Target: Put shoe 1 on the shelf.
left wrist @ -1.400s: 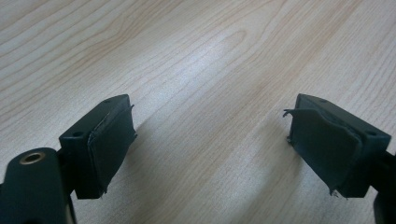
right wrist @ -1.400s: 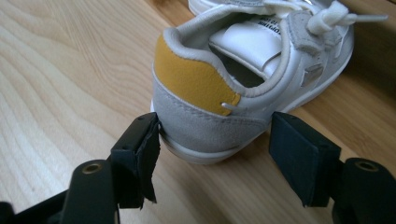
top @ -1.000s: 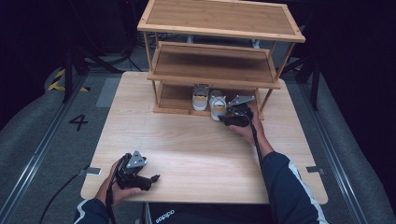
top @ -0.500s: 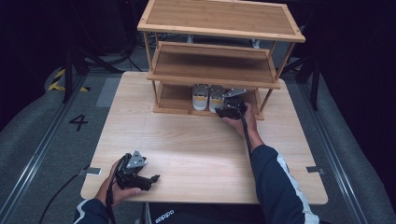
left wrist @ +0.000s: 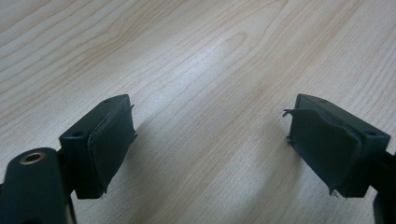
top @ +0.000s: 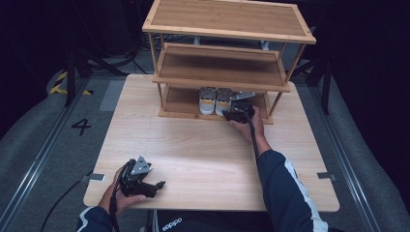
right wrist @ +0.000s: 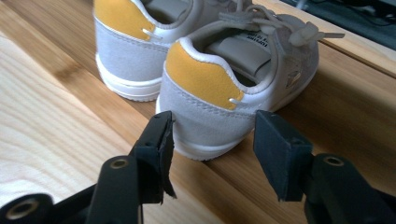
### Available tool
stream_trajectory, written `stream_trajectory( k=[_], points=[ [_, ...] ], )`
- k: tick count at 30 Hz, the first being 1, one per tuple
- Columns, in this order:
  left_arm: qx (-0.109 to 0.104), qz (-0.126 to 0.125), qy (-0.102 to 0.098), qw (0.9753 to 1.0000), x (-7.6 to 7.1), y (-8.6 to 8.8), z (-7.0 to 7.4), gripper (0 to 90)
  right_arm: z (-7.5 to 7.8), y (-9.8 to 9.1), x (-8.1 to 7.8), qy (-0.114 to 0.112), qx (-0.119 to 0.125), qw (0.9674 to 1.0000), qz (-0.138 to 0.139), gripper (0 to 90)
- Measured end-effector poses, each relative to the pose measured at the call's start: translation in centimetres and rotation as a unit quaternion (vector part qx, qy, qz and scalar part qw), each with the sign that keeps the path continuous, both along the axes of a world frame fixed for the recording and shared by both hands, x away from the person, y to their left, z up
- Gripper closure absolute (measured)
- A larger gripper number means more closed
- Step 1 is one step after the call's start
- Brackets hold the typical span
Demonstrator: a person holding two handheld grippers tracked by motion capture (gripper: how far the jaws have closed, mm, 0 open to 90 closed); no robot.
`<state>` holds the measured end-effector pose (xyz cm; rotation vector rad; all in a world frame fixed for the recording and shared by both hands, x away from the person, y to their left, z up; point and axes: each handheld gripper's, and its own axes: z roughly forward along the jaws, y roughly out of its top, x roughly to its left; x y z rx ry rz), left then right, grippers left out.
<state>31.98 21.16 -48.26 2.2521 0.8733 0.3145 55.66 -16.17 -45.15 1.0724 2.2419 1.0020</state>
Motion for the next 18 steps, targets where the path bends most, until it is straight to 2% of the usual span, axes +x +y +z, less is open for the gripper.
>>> stream_trajectory(
  k=[3, 6, 8, 12, 18],
  points=[
    [0.0, 0.0, 0.0, 1.0, 0.0, 0.0, 0.0, 14.5, 0.2, -0.2, -0.3, 0.001, -0.008, 1.0, 0.005, 44.4],
    [0.001, -0.001, -0.001, 1.0, -0.1, 0.1, 0.0, 14.6, 0.5, -0.4, -0.4, 0.01, -0.013, 0.9996, 0.025, 42.6],
    [-0.001, -0.001, -0.003, 1.0, -0.1, 0.1, 0.0, 14.6, 0.7, -0.3, -0.6, 0.011, -0.027, 0.9991, 0.032, 42.1],
    [-0.002, -0.001, -0.003, 1.0, -0.1, 0.1, 0.0, 14.6, 1.2, -0.7, -1.2, 0.019, -0.025, 0.9984, 0.047, 40.4],
    [-0.001, -0.004, -0.001, 1.0, 0.0, 0.2, 0.0, 14.8, 2.0, -1.2, -2.2, 0.014, -0.04, 0.9968, 0.067, 39.0]
  ],
)
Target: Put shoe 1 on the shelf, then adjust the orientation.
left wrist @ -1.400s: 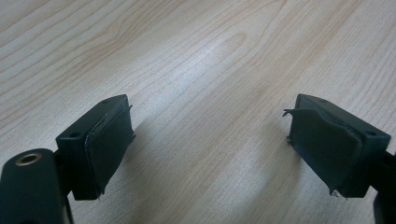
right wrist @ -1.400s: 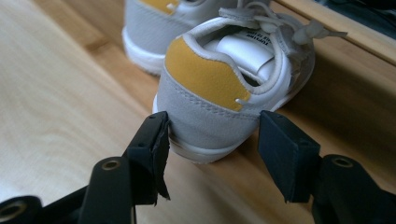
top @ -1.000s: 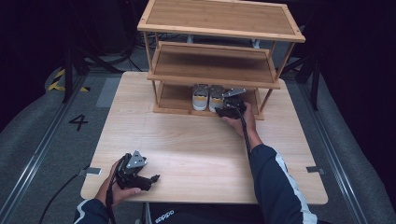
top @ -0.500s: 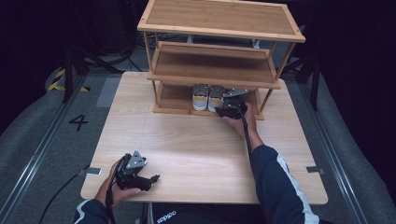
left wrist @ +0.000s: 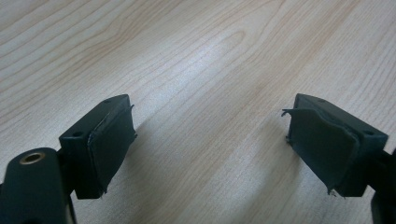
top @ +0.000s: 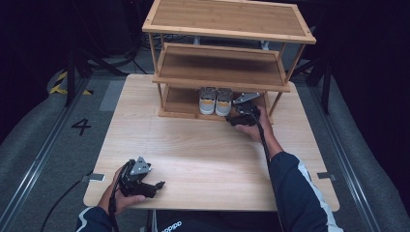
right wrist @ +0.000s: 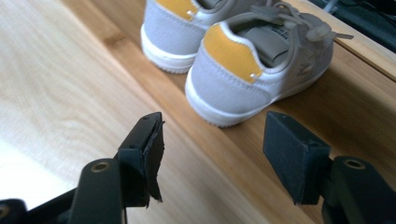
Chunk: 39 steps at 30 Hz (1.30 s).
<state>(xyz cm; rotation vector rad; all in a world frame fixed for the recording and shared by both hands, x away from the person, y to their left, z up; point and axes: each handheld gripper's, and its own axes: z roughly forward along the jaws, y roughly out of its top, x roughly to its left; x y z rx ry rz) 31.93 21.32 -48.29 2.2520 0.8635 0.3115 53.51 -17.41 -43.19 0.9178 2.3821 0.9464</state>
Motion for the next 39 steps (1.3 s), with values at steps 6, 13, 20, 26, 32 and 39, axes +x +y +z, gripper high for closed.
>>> stream_trajectory(
  k=[6, 13, 20, 26, 32, 39],
  points=[
    [0.0, 0.0, 0.0, 1.0, 0.0, 0.0, 0.0, 14.8, 0.5, -0.8, -0.9, 0.014, -0.017, 0.9995, 0.021, 38.0],
    [-0.001, 0.0, 0.0, 1.0, 0.0, 0.0, 0.0, 14.9, 1.2, -1.9, -1.8, 0.007, -0.037, 0.9985, 0.041, 35.9],
    [-0.001, -0.001, 0.0, 1.0, 0.0, 0.0, 0.0, 14.9, 1.8, -2.8, -2.9, 0.016, -0.05, 0.9973, 0.052, 35.1],
    [-0.001, -0.002, 0.0, 1.0, 0.0, 0.0, 0.0, 14.9, 2.1, -3.6, -3.7, 0.013, -0.052, 0.9968, 0.059, 34.3],
    [-0.001, -0.002, 0.0, 1.0, 0.0, 0.0, 0.0, 14.9, 1.9, -4.2, -5.0, 0.015, -0.06, 0.9959, 0.066, 33.5],
    [0.001, 0.0, -0.002, 1.0, 0.0, 0.0, 0.0, 14.9, 1.4, -4.9, -6.6, 0.017, -0.064, 0.9952, 0.071, 32.5]
  ],
)
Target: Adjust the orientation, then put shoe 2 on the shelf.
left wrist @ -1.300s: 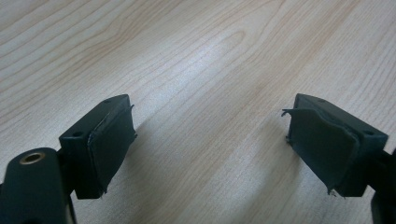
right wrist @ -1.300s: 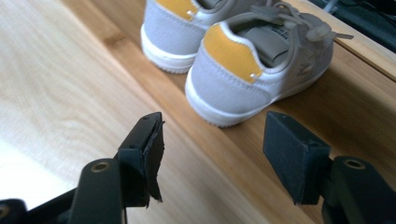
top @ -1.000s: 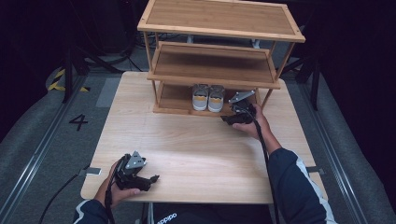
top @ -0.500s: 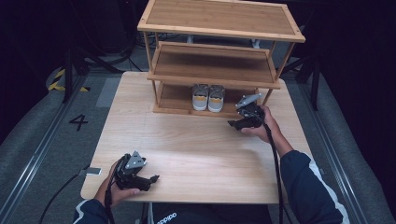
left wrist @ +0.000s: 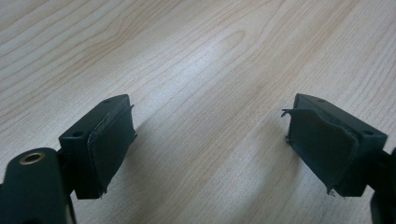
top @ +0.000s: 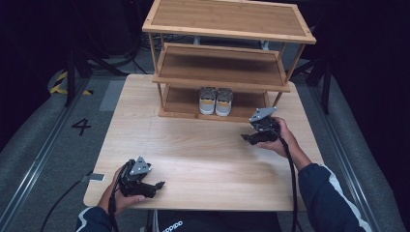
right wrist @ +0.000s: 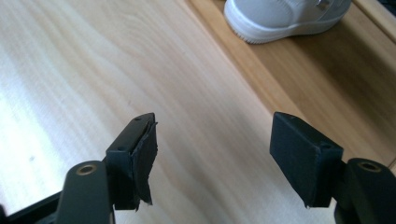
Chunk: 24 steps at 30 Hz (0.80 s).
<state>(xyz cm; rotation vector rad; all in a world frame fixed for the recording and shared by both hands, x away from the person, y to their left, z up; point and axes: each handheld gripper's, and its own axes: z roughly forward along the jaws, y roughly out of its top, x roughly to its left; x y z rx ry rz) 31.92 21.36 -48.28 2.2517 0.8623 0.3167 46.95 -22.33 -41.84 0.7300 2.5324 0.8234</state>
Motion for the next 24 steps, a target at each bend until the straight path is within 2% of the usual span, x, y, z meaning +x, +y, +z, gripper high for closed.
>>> stream_trajectory(
  k=[14, 24],
  points=[
    [0.001, -0.001, 0.0, 1.0, 0.0, 0.0, 0.0, 14.9, -0.7, -2.7, -3.6, -0.007, -0.008, 0.9999, 0.007, 31.4],
    [0.001, 0.001, 0.0, 1.0, 0.0, 0.0, 0.0, 14.9, -1.3, -5.5, -6.1, -0.012, 0.002, 0.9999, 0.001, 30.3]
  ],
)
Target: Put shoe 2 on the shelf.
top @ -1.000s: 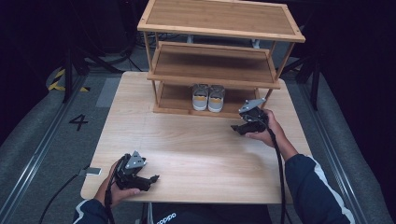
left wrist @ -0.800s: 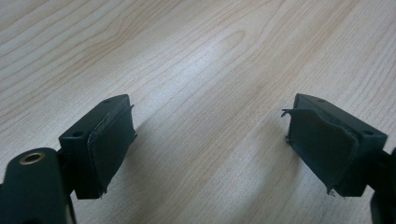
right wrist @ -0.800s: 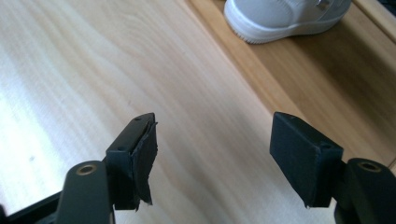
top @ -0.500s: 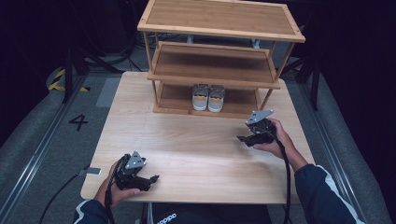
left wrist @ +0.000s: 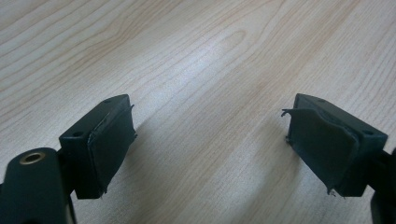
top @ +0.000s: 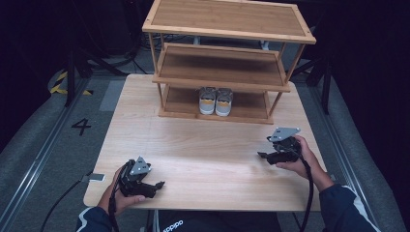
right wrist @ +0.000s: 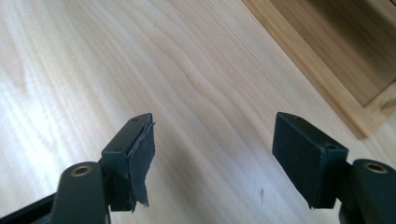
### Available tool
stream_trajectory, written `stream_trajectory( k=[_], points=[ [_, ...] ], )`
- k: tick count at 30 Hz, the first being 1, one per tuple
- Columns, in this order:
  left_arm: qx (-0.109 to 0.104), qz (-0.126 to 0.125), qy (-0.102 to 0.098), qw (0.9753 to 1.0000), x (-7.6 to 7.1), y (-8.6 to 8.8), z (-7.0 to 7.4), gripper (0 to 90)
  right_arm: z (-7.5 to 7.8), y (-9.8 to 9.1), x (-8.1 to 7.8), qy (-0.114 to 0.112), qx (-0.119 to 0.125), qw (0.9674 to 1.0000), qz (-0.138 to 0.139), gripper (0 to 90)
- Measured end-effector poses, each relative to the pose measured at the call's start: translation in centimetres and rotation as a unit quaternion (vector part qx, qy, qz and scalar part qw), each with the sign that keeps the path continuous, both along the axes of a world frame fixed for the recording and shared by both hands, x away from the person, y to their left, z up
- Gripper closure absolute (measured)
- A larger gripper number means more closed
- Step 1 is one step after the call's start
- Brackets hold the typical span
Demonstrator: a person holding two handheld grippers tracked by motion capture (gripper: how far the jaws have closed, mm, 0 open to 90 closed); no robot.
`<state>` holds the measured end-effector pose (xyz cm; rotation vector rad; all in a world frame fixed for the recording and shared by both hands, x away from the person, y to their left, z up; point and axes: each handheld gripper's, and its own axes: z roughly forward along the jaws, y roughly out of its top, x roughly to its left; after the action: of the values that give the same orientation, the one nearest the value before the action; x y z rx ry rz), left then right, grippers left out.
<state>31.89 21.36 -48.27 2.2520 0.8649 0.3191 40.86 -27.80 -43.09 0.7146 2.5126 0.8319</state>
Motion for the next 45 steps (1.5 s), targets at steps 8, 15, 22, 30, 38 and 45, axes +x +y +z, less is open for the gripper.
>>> stream_trajectory(
  k=[8, 15, 22, 30, 38, 45],
  points=[
    [0.0, 0.0, 0.0, 1.0, 0.0, 0.0, 0.0, 14.9, -0.5, -2.5, -1.6, -0.005, 0.007, 0.9999, -0.011, 29.1],
    [0.001, -0.001, -0.001, 1.0, 0.0, 0.0, 0.0, 14.9, -1.1, -4.6, -2.6, -0.002, 0.017, 0.9995, -0.027, 28.9],
    [-0.002, 0.001, 0.003, 1.0, 0.0, 0.0, 0.0, 14.9, -2.2, -6.8, -3.8, 0.008, 0.026, 0.9987, -0.043, 28.2],
    [-0.002, 0.003, 0.002, 1.0, 0.0, -0.1, 0.0, 14.8, -3.8, -9.5, -5.5, 0.029, 0.055, 0.9959, -0.066, 27.9],
    [-0.002, 0.005, 0.001, 1.0, 0.0, -0.1, 0.0, 14.8, -5.2, -12.7, -6.9, 0.042, 0.107, 0.9875, -0.108, 24.5],
    [-0.002, 0.005, 0.001, 1.0, 0.0, -0.1, 0.0, 14.8, -5.6, -13.4, -7.4, 0.03, 0.124, 0.984, -0.124, 24.3]
  ],
)
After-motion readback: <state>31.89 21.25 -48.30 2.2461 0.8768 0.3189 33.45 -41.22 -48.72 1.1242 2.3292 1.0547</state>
